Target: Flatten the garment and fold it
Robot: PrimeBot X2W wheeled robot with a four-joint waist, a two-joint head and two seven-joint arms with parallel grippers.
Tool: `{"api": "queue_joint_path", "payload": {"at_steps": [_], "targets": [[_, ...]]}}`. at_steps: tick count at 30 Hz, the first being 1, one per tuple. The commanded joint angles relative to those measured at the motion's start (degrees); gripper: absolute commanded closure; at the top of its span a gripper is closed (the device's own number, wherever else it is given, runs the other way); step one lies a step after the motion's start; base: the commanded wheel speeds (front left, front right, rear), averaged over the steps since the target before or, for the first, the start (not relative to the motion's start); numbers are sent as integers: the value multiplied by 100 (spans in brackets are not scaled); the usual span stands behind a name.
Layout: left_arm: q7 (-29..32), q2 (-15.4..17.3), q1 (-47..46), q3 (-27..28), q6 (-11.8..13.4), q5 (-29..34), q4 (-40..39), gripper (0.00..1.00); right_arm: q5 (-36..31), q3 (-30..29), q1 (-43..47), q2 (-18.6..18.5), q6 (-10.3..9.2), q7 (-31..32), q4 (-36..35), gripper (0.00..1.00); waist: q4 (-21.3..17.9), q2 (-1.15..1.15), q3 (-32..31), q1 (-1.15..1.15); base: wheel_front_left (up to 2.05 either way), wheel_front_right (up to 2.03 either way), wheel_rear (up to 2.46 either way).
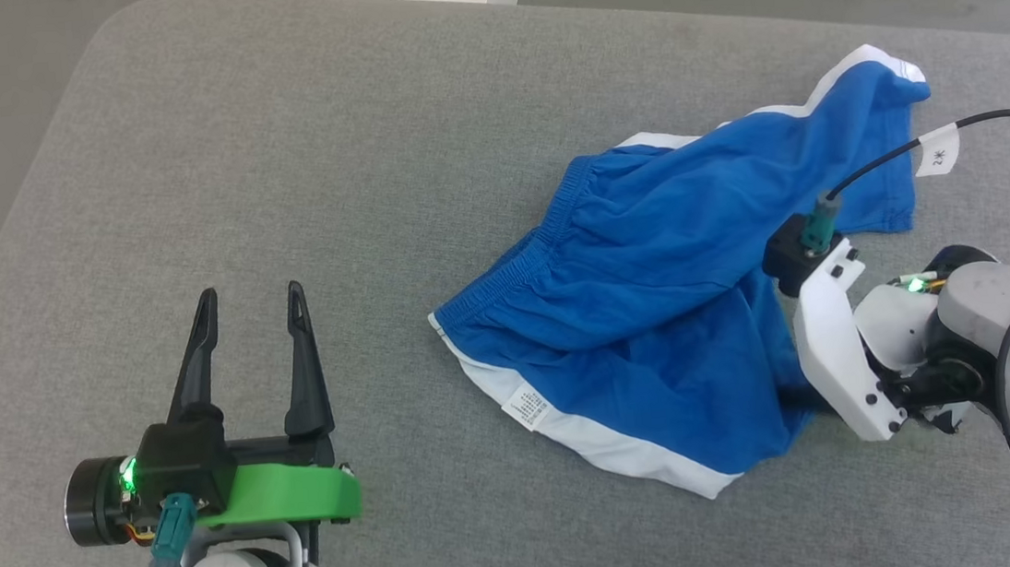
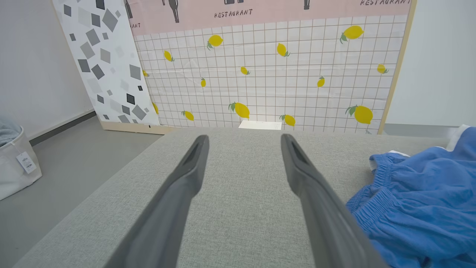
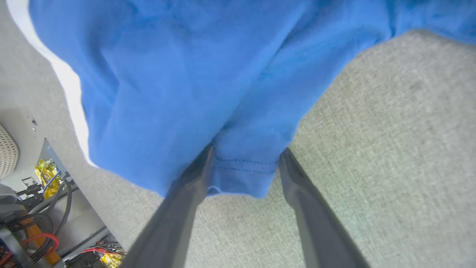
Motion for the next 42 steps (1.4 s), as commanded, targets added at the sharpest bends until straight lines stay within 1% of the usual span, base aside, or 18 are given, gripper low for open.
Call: {"api": "queue_joint_path", "payload": {"at_steps": [1,4,6,10,16,20,22,25,27,29,33,37,39,42], "targets": [[-21,-27,-82,27,45,-58,16,0,-67,67,128,51,-9,-93,31,100,-16,0,14,0,0,0,0],[-21,-28,-69,47,45,-62,55,0,-158,68,-4,-17,-9,-442,-50,100,-71,0,-37,0,0,0,0],[-21,-29,-38,28,59,-68,61,0,-56,48,-71,-106,-9,-679,-206,100,-101,0,-105,0,0,0,0],[-21,-29,39,6,82,-83,51,0,22,21,-219,-556,-9,-1076,-673,100,-143,0,-210,0,0,0,0],[-21,-30,132,29,99,-94,4,0,136,-137,-349,-1234,-9,-1448,-1210,100,-224,0,-273,0,0,0,0],[-21,-30,144,-1,104,-120,-16,0,283,-329,-387,-1493,-9,-1620,-1233,100,-243,0,-255,0,0,0,0],[-21,-30,135,15,105,-126,-37,0,314,-362,-429,-1505,-9,-1591,-1166,100,-275,0,-207,0,0,0,0],[-21,-30,87,18,101,-139,-59,0,215,-345,-578,-1313,-9,-1480,-941,100,-293,0,-100,0,0,0,0],[-21,-30,14,-38,96,-162,-61,0,86,-327,-741,-1063,-9,-1414,-695,100,-249,0,1,0,0,0,0],[-21,-30,-79,-122,100,-192,-68,0,-6,-331,-922,-732,-9,-1415,-401,100,-174,0,117,0,0,0,0],[-21,-30,-293,-302,108,-264,-36,0,-254,-260,-1286,-44,-9,-1401,398,100,46,0,380,0,0,0,0],[-21,-30,-419,-419,169,-339,-25,0,-543,-139,-1462,517,-9,-1469,1230,100,220,0,580,0,0,0,0],[-21,-30,-453,-455,198,-368,-10,0,-651,-78,-1441,747,-9,-1514,1550,100,270,0,644,0,0,0,0],[-21,-30,-487,-483,229,-392,15,0,-769,-10,-1322,972,-9,-1627,1837,100,301,0,667,0,0,0,0]]}}
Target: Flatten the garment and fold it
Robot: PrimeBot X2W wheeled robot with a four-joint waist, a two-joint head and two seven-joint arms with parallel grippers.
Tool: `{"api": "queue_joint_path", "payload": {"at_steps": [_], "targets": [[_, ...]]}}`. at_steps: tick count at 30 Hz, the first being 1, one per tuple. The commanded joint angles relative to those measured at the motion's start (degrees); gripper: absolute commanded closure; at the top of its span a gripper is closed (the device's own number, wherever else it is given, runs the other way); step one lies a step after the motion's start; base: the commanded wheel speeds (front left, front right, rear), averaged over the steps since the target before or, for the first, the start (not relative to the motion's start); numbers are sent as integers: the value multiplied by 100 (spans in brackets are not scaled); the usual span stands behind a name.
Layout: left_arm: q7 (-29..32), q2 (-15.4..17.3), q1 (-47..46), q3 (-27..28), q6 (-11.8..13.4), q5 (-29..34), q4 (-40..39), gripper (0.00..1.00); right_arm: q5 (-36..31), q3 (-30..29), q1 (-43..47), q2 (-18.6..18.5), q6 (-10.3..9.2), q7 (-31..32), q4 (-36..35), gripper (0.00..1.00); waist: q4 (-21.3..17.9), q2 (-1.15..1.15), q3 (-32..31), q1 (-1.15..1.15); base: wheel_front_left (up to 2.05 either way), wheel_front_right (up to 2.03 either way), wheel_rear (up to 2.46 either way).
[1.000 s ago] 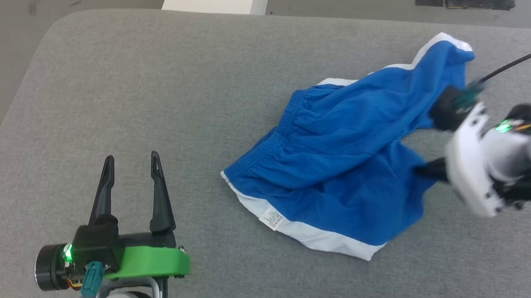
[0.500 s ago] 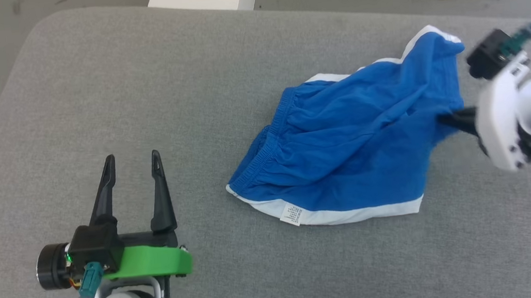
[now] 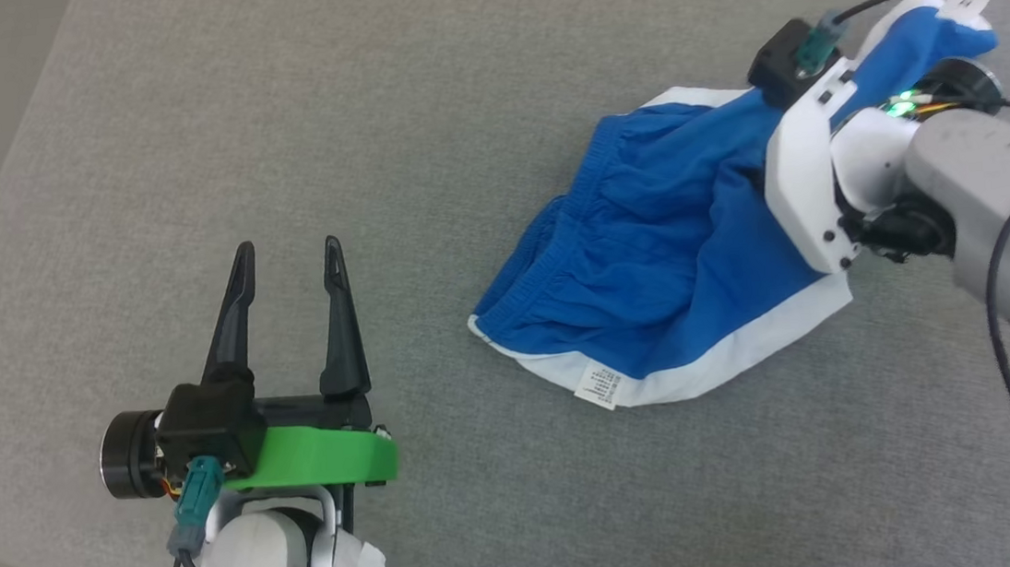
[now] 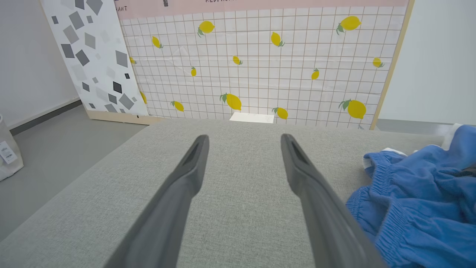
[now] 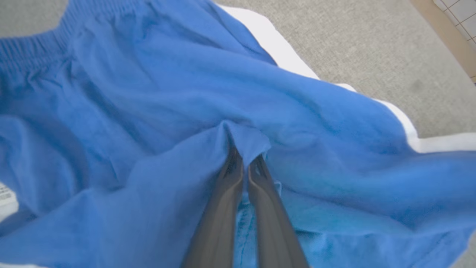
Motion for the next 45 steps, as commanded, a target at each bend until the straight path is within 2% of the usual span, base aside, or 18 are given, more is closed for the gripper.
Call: {"api": "queue_joint_path", "payload": {"at_steps": [1,2,3,8,11,15,18,21,25,28,32,45], "targets": [[-22,-17,-94,-2,45,-45,17,0,-68,25,117,56,-8,-117,67,100,96,0,75,-1,0,0,0],[-22,-17,-87,8,52,-42,28,0,-86,36,152,82,-8,-189,75,64,82,0,51,-1,0,0,0],[-22,-17,-68,33,61,-30,42,0,-129,48,181,92,-8,-293,61,0,50,0,4,-1,0,0,0],[-22,-17,68,160,40,80,88,0,-394,73,186,-139,-8,-998,-210,0,-155,0,-313,-1,0,0,0],[-22,-17,200,249,8,162,99,0,-639,80,167,-454,-8,-1429,-533,0,-311,0,-536,-1,0,0,0],[-22,-17,387,366,-34,243,98,0,-663,83,204,-965,-8,-1554,-1123,0,-491,0,-775,-1,0,0,0],[-22,-17,474,411,-82,285,95,0,-575,85,253,-1382,-8,-1261,-1671,0,-567,0,-844,-1,0,0,0],[-22,-17,509,450,-124,314,100,0,-533,85,358,-1771,-8,-588,-2256,0,-626,0,-870,-1,0,0,0],[-22,-17,529,467,-136,328,90,0,-149,86,547,-1979,-8,173,-2861,0,-644,0,-853,-1,0,0,0],[-22,-17,500,471,-144,318,76,0,-77,86,630,-1986,-8,594,-3032,0,-609,0,-797,-1,0,0,0],[-22,-17,432,453,-165,309,63,0,-126,86,710,-1763,-8,865,-2926,0,-500,0,-684,-1,0,0,0],[-22,-17,232,273,-72,180,109,0,-313,87,1062,-790,-8,966,-1478,0,-38,0,-314,-1,0,0,0]]}}
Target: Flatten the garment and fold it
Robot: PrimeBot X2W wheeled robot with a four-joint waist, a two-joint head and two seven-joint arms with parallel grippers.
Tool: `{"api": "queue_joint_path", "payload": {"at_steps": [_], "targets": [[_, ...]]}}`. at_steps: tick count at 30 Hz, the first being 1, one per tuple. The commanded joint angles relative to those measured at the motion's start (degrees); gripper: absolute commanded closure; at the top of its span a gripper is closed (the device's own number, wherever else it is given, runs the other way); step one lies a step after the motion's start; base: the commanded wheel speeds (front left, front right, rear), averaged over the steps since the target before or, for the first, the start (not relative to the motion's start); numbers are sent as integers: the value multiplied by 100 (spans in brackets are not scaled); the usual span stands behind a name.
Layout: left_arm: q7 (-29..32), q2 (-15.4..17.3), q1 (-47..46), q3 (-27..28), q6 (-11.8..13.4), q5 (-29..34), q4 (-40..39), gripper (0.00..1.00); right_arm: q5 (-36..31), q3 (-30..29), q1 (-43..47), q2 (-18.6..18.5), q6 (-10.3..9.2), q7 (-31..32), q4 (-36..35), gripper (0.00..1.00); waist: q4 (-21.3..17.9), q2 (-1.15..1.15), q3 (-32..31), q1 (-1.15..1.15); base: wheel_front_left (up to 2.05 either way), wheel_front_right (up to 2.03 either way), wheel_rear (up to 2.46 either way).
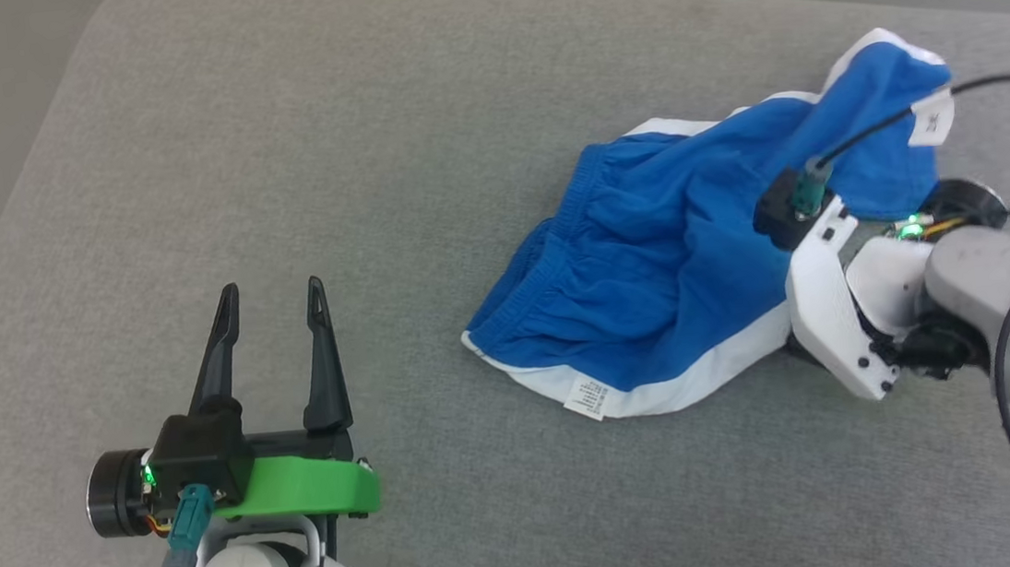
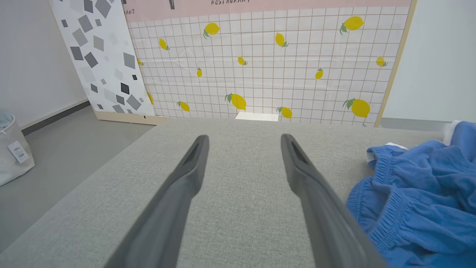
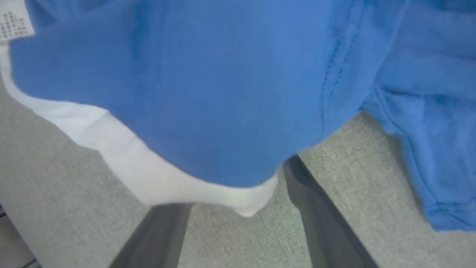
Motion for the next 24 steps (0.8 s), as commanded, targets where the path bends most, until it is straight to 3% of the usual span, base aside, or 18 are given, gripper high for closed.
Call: {"api": "queue_joint_path", "payload": {"at_steps": [1,2,3,4,11,15,24], "targets": [[-21,-16,-79,2,41,-13,9,0,-79,1,194,60,-9,81,91,0,111,0,91,0,0,0,0],[-21,-16,-77,0,49,-15,15,0,-120,1,273,85,-9,170,130,0,122,0,94,0,0,0,0],[-21,-16,-75,-5,53,-17,22,0,-170,1,355,101,-9,242,124,59,136,0,96,0,0,0,0],[-21,-16,-74,-3,58,-19,26,0,-187,1,380,106,-9,194,109,100,138,0,95,0,0,0,0],[-21,-16,6,37,87,-12,70,0,-344,1,423,50,-9,-389,-3,100,-23,0,-77,0,0,0,0],[-21,-16,91,47,76,21,81,0,-515,1,403,-163,-9,-718,-294,100,-164,0,-253,0,0,0,0],[-21,-16,376,217,30,79,78,0,-849,-18,527,-1383,-9,-1366,-1401,100,-556,0,-638,0,0,0,0]]}}
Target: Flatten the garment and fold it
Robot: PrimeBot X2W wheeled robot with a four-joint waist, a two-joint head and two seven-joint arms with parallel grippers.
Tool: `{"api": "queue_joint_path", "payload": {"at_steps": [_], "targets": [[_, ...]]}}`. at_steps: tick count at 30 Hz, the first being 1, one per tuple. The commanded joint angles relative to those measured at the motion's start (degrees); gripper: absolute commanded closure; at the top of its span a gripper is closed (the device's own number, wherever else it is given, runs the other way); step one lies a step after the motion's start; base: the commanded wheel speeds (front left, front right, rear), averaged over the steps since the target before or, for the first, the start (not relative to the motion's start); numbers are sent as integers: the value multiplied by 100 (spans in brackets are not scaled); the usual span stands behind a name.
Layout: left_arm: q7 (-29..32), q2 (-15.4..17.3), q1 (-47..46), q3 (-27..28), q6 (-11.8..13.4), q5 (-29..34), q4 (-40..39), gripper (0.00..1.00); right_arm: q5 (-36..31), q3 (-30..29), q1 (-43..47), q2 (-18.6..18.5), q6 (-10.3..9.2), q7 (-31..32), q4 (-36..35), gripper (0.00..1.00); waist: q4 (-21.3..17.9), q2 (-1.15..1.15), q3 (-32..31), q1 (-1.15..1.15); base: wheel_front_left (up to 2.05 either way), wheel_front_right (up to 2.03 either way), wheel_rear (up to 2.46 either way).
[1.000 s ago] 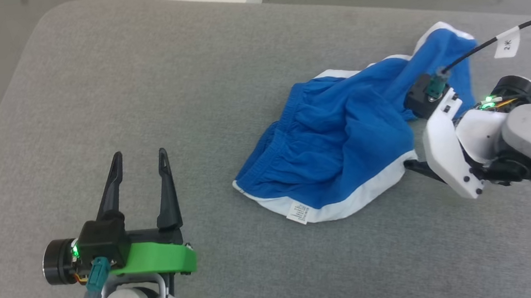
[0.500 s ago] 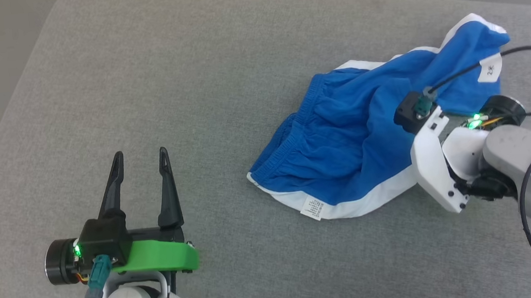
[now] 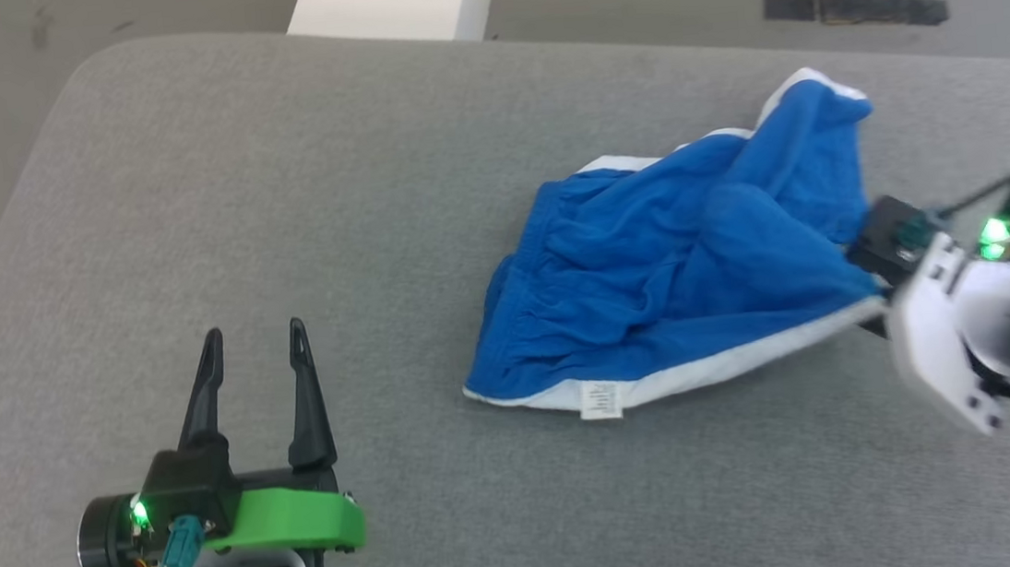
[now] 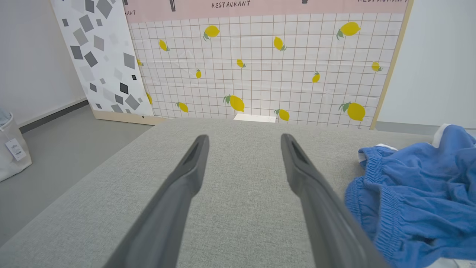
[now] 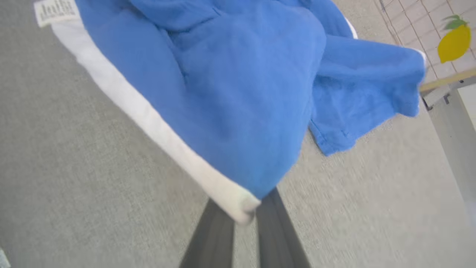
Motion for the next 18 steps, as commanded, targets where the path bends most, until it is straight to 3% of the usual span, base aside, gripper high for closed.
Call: {"api": "queue_joint_path", "payload": {"at_steps": [1,7,13,14,15,16,18], "targets": [[-21,-17,91,12,-11,62,-9,0,-13,-1,236,-181,-9,63,-170,100,-223,0,-195,0,0,0,0],[-21,-17,169,-31,-20,38,-29,0,268,10,1226,-821,-9,735,-753,100,-441,0,-274,0,0,0,0],[-21,-17,144,-130,-52,61,13,0,540,-57,1985,-672,-9,751,-502,100,-524,0,-317,0,0,0,0],[-21,-17,160,-128,-66,76,27,0,532,-156,2032,-597,-9,631,-438,87,-555,0,-346,0,0,0,0],[-21,-17,181,-122,-82,93,45,0,528,-262,2065,-532,-9,510,-384,57,-587,0,-377,0,0,0,0],[-21,-17,211,-110,-98,109,63,0,510,-389,2113,-463,-9,373,-337,0,-625,0,-418,0,0,0,0],[-21,-15,278,-82,-133,145,90,0,472,-614,2214,-378,-9,150,-303,0,-715,0,-510,0,0,0,0]]}}
